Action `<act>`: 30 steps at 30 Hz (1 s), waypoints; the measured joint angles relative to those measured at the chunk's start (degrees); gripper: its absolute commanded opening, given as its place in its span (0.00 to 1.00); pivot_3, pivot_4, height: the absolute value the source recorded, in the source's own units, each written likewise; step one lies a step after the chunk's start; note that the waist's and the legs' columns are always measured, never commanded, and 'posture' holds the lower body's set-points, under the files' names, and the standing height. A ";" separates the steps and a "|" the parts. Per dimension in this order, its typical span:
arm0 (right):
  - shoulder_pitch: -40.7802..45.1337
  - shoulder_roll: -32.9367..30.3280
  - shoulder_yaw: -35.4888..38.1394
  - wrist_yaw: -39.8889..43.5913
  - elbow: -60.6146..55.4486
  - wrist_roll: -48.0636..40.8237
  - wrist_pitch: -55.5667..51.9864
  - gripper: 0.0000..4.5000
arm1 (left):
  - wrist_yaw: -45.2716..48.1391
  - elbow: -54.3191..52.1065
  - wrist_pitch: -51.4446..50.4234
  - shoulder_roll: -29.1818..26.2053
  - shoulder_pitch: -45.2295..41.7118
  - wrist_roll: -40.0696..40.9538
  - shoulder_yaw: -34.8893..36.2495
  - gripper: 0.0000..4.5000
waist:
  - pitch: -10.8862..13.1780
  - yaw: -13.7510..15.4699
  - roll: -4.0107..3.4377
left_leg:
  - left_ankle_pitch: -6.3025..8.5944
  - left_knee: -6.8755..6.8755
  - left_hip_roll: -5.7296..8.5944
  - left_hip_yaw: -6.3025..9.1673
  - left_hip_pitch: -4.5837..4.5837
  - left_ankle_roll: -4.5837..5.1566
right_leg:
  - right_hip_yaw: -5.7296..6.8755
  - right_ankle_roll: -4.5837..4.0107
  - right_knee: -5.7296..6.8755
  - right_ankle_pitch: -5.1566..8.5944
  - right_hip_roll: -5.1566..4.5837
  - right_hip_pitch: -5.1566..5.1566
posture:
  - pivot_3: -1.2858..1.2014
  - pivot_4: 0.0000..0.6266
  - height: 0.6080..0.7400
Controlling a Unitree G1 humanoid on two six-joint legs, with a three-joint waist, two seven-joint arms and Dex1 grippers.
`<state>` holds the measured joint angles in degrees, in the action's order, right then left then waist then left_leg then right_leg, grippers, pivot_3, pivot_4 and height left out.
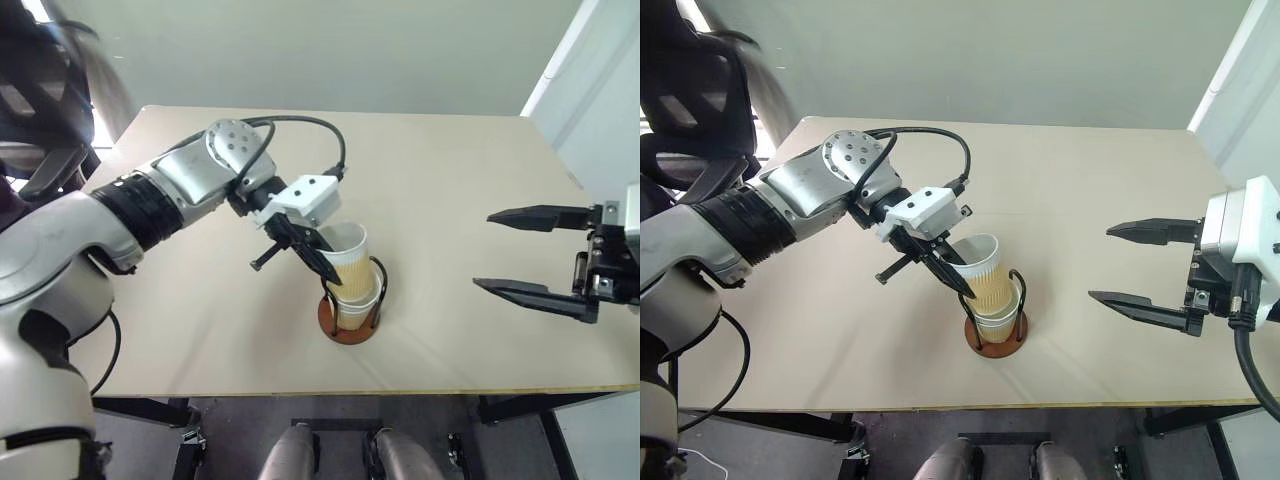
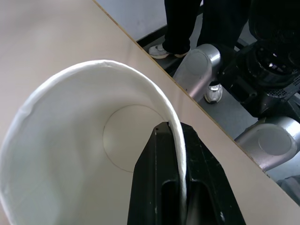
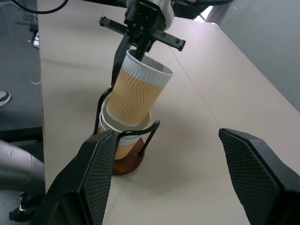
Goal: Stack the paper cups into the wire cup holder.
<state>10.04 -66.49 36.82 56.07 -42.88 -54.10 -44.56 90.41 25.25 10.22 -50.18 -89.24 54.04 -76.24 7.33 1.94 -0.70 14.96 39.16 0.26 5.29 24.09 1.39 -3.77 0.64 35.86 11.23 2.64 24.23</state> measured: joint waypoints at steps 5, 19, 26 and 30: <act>-0.72 0.00 1.16 -1.01 -0.93 -0.90 -0.79 0.80 | 0.00 0.79 0.96 0.97 0.00 -0.57 -0.29 0.05 | 0.00 -0.06 0.00 | 0.03 0.01 0.01 -0.03 -0.01 0.02 | -0.02 0.02 0.00 0.01 0.00 -0.01 | 0.52 0.24 1.00; -0.71 -0.18 0.97 -1.59 -0.87 -1.62 -0.31 0.80 | 0.02 2.34 1.29 2.21 0.32 -0.70 1.82 0.66 | 0.00 -0.11 0.00 | 0.05 0.03 0.01 -0.06 0.00 0.04 | -0.04 0.07 0.00 0.04 0.00 -0.01 | 0.52 0.24 1.00; 5.75 1.44 -11.68 -1.03 5.26 3.84 5.99 0.80 | 0.10 2.01 -6.52 -0.19 6.36 -0.86 17.81 0.66 | -0.01 -0.69 -0.01 | 0.04 0.04 -0.01 -0.11 -0.06 0.05 | -0.03 0.10 0.03 0.02 0.04 0.00 | 0.52 0.24 1.00; 10.05 4.79 -21.09 -0.60 13.87 10.71 10.68 0.80 | -2.77 -3.81 -15.41 -8.57 17.77 -1.67 34.88 0.66 | -0.07 -1.85 -0.12 | -0.22 0.01 -0.06 -0.13 -0.15 -0.07 | -0.05 0.08 0.04 -0.05 0.05 0.02 | 0.52 0.24 1.00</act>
<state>20.08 -61.70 15.73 55.47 -29.01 -43.39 -33.88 87.64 21.44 -5.19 -58.75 -71.47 52.36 -41.37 7.26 0.09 -0.82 14.74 39.17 0.20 5.16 23.94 1.31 -3.82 0.73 35.90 11.19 2.69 24.25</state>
